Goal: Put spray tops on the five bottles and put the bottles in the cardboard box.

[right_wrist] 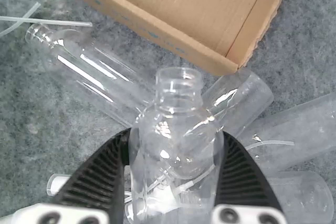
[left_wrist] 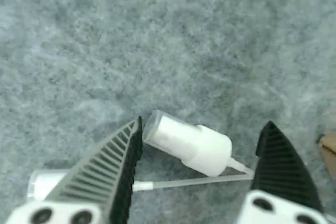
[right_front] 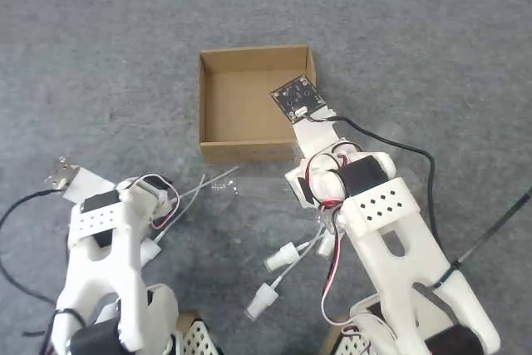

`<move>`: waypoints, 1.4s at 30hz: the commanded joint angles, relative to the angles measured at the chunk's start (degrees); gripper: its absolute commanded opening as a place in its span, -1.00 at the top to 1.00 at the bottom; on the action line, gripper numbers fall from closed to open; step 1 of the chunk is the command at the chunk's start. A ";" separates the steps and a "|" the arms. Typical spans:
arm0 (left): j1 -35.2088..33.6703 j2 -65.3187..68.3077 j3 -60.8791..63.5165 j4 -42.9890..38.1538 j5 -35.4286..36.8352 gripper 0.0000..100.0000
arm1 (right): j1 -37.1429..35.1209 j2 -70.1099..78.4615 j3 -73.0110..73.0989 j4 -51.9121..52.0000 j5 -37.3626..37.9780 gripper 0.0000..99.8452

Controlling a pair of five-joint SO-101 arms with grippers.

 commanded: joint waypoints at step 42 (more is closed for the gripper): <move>2.20 0.09 -1.19 -0.88 -1.41 -0.01 | 0.57 -2.24 1.85 -4.70 -0.09 0.79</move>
